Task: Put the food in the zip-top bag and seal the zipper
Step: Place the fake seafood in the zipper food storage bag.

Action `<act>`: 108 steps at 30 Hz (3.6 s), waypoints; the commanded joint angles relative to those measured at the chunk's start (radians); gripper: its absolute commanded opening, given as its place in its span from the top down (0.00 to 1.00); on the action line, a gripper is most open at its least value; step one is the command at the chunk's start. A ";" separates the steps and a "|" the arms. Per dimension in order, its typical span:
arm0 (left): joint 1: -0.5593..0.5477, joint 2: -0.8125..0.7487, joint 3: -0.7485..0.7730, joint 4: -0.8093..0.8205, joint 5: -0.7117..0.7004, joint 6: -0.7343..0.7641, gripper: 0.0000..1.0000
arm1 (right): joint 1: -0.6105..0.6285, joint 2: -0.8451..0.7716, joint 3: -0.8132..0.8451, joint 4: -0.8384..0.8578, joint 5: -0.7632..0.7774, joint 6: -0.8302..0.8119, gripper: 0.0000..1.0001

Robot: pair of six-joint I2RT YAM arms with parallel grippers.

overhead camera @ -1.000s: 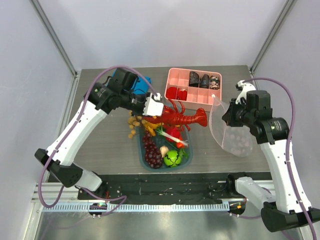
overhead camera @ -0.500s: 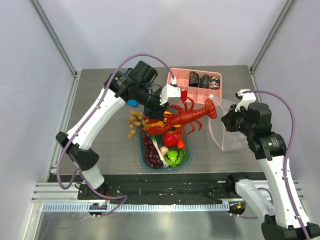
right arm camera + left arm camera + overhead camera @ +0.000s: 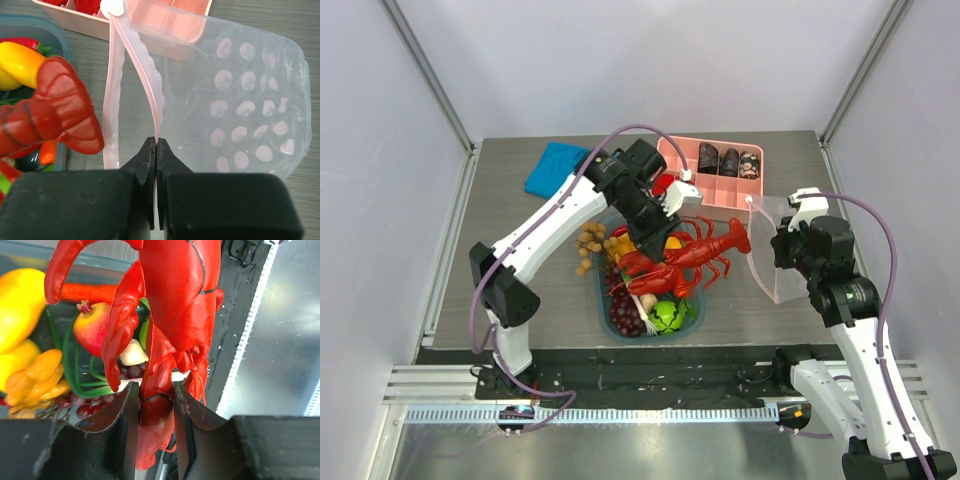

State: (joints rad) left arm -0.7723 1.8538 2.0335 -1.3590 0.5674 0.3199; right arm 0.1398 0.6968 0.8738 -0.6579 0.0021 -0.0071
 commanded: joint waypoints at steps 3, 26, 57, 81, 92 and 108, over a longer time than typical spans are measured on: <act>-0.035 0.051 0.077 -0.299 0.026 -0.080 1.00 | -0.005 -0.013 -0.010 0.063 0.012 -0.030 0.99; -0.114 0.206 0.224 -0.284 0.028 -0.168 1.00 | 0.015 0.006 -0.067 0.069 -0.097 -0.031 0.99; -0.095 0.271 0.237 -0.028 0.117 -0.442 1.00 | 0.253 0.049 -0.024 0.072 -0.093 0.142 0.99; -0.074 0.084 -0.045 0.457 0.095 -0.795 1.00 | 0.265 0.125 0.042 0.135 -0.091 0.404 0.99; -0.082 -0.005 -0.174 0.675 -0.121 -1.019 1.00 | 0.265 0.159 0.060 0.153 -0.206 0.548 0.99; -0.076 0.053 -0.133 0.676 -0.253 -1.220 1.00 | 0.261 0.173 0.057 0.224 -0.272 0.778 0.99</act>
State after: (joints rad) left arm -0.8490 1.9095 1.8488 -0.7372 0.3721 -0.8242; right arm 0.4000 0.8604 0.9051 -0.5095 -0.2234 0.6567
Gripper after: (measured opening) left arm 0.324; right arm 0.021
